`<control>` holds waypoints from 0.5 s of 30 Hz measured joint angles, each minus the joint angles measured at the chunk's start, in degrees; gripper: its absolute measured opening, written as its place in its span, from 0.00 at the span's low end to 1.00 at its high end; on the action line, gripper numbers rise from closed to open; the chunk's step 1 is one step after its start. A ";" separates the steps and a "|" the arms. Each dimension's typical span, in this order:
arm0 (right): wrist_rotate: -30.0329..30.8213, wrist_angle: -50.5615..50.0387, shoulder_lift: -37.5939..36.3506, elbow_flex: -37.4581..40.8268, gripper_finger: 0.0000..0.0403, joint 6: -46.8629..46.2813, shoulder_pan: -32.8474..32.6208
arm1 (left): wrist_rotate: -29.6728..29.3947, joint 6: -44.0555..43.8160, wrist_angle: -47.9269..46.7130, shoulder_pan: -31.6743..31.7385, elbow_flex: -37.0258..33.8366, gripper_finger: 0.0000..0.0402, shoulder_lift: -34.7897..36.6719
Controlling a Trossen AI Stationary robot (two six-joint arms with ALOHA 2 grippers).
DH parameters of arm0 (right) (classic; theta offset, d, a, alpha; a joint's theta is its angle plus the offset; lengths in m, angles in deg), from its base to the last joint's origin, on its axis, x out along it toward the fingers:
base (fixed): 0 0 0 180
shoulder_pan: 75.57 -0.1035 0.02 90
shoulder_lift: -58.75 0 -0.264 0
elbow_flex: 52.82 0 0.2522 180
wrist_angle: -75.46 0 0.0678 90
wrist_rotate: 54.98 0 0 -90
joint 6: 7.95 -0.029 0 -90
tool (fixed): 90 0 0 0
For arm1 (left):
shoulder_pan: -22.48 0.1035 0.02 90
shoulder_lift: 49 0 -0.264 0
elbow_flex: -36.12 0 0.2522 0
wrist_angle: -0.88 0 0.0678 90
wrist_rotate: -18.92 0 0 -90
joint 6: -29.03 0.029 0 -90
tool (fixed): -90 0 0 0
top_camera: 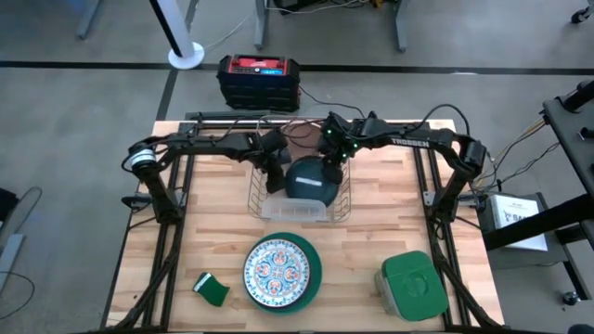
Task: Sort dishes
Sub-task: Put the dark green plate in the dishwasher rack
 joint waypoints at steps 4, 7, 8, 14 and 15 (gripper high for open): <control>0.43 -0.28 -0.22 0.02 0.34 -0.18 0.08 | 0.48 -0.08 -1.06 -0.06 -0.06 0.29 0.21; 1.05 -0.48 -0.32 0.02 0.28 -0.37 0.12 | 0.66 -0.31 -1.37 -0.07 -0.09 0.29 0.31; 1.08 -0.75 -0.37 0.01 0.27 -0.39 0.11 | 0.66 -0.32 -1.45 -0.07 -0.09 0.29 0.32; 1.50 -3.56 -0.88 -0.26 0.19 0.52 0.14 | 0.87 -0.18 -4.13 -0.07 0.00 0.29 0.88; 1.57 -3.87 -1.07 -0.26 0.18 0.63 0.16 | 0.93 -0.28 -5.28 -0.07 0.31 0.29 0.99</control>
